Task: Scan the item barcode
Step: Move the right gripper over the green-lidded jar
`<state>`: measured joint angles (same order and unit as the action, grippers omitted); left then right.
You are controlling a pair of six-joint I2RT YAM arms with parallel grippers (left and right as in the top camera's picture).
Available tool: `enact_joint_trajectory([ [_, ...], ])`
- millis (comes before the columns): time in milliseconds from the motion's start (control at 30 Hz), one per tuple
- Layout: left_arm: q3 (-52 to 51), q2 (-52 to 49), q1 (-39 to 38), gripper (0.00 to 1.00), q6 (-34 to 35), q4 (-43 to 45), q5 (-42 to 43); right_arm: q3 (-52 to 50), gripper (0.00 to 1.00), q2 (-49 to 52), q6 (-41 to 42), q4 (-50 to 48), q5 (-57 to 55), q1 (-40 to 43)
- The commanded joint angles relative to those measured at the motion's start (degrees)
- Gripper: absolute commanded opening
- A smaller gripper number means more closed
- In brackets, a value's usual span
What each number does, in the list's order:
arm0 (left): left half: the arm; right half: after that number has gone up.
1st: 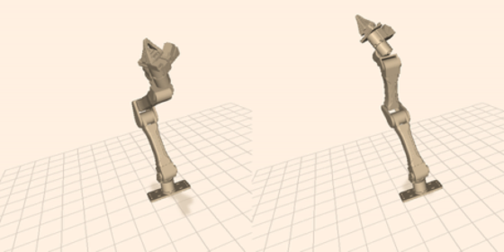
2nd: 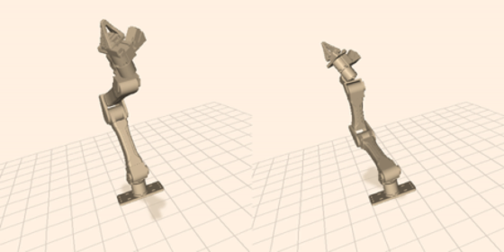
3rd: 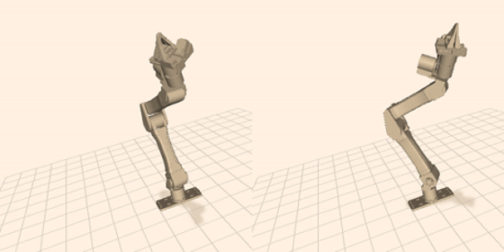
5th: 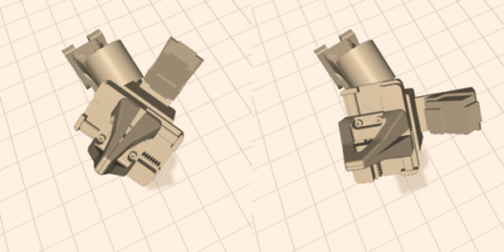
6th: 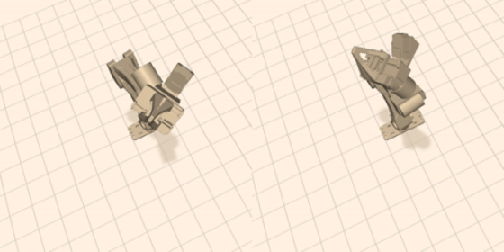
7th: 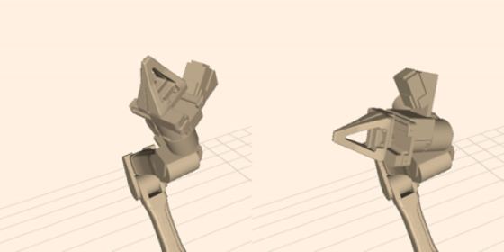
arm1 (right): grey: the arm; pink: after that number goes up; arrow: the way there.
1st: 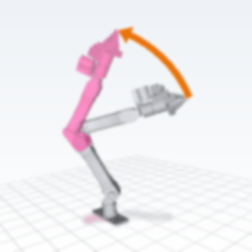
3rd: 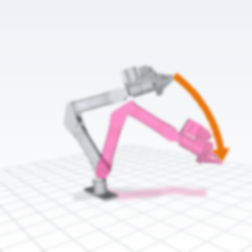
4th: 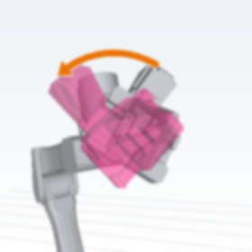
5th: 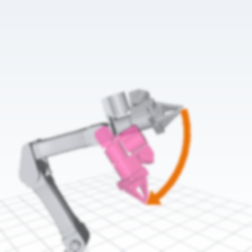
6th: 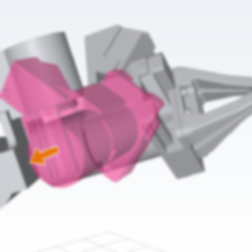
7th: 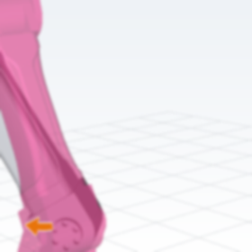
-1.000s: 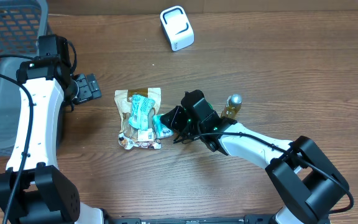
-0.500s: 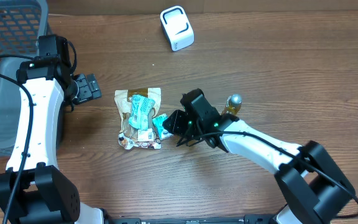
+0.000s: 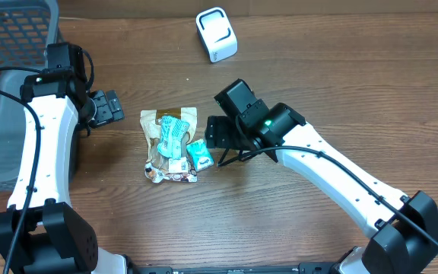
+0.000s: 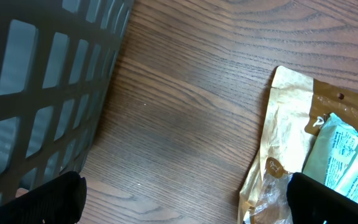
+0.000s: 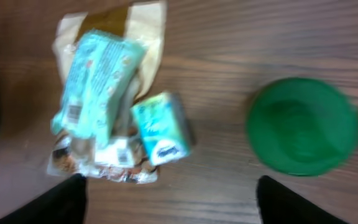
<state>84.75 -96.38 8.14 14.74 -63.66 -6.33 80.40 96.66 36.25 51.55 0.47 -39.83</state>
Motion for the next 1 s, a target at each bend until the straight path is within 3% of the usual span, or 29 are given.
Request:
enact_joint_trajectory([
  [0,1.2,0.9,0.1,1.00,-0.8,0.0,-0.7,1.2,0.89,-1.2,0.2,1.9,-9.0,0.3],
  [533,1.2,0.9,0.1,1.00,-0.8,0.0,-0.7,1.0,0.90,4.1,1.9,3.2,-13.4,1.1],
  [700,1.2,0.9,0.1,1.00,-0.8,0.0,-0.7,1.0,0.97,7.3,2.8,3.0,-15.5,1.1],
  [967,1.2,0.9,0.1,0.99,-0.8,0.0,-0.7,1.0,0.99,8.7,4.5,2.6,-17.4,1.1],
])
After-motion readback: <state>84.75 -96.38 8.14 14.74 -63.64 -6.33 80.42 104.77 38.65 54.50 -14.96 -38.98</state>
